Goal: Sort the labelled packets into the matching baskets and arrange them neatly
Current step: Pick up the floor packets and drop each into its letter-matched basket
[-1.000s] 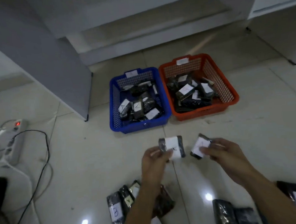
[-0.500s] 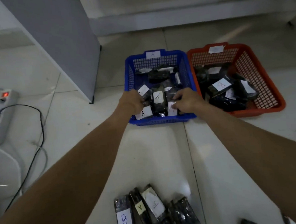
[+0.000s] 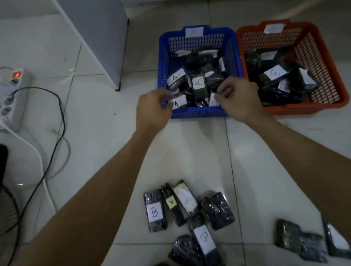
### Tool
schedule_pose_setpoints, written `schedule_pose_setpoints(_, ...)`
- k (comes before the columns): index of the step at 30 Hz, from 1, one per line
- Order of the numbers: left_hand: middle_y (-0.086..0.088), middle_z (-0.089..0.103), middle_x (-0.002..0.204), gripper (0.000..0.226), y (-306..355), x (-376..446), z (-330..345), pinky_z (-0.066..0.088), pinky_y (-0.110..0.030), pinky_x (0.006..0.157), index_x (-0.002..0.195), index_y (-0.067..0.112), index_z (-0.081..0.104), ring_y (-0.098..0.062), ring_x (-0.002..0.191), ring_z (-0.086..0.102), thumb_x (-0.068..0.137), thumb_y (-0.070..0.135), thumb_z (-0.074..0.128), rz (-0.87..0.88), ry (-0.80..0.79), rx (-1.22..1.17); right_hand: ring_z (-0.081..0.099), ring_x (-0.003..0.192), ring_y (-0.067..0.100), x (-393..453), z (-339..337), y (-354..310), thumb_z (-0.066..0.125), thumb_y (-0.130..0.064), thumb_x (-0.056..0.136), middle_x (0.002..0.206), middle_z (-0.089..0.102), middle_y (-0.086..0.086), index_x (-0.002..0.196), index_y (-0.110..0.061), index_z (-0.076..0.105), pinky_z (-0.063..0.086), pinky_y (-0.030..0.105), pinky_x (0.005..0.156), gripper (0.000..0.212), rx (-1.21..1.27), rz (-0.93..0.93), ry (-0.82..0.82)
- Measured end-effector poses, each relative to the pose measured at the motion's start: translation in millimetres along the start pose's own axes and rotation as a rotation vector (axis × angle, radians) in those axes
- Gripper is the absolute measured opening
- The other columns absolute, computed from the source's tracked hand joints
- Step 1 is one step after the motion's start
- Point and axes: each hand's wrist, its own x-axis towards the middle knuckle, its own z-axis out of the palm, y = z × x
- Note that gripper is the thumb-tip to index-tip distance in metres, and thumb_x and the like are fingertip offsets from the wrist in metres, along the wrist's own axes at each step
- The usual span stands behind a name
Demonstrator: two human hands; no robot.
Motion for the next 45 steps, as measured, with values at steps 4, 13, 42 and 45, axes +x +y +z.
schedule_pose_setpoints(4,0.013,0.072,0.097,0.024,-11.0,-102.4,6.6,0.046,-0.023,0.085,0.106,0.025,0.072,-0.013,0.094,0.064,0.083,0.029,0.073,-0.095,-0.089,0.015,0.063,0.069,0.006,-82.4,-0.8,-11.7,0.088,-0.041,0.069,0.076,0.066,-0.009,0.082,-0.026,0.068,0.056,0.032,0.07,0.028,-0.082,0.055,-0.48)
schedule_pose_setpoints(13,0.0,0.048,0.135,0.084,-14.9,-204.2,30.7,0.034,-0.043,0.102,0.138,0.029,0.046,-0.024,0.128,0.036,0.066,0.058,0.077,-0.216,-0.641,0.465,0.062,0.096,0.02,-238.7,16.4,-3.9,0.072,-0.088,0.044,0.108,0.061,-0.004,0.111,-0.024,0.049,0.056,0.036,0.08,0.095,-0.38,0.466,-0.641)
schedule_pose_setpoints(42,-0.014,0.07,0.118,0.031,77.7,-186.5,10.0,0.047,-0.054,0.098,0.113,0.008,0.07,-0.033,0.104,0.064,0.088,0.025,0.061,-0.793,-0.484,-1.192,0.048,0.134,0.017,-223.0,-41.3,15.2,0.087,-0.004,0.055,0.138,0.049,0.002,0.101,-0.018,0.049,0.05,0.028,0.098,0.062,0.317,-0.18,-0.048)
schedule_pose_setpoints(45,-0.008,0.074,0.107,0.027,78.8,-181.5,11.7,0.058,-0.041,0.078,0.111,0.013,0.073,-0.024,0.092,0.068,0.09,0.027,0.062,-0.8,-0.453,-1.14,0.06,0.113,0.015,-218.8,-41.0,19.6,0.092,-0.006,0.056,0.123,0.056,-0.004,0.11,-0.016,0.046,0.057,0.03,0.088,0.072,0.388,-0.087,-0.043)
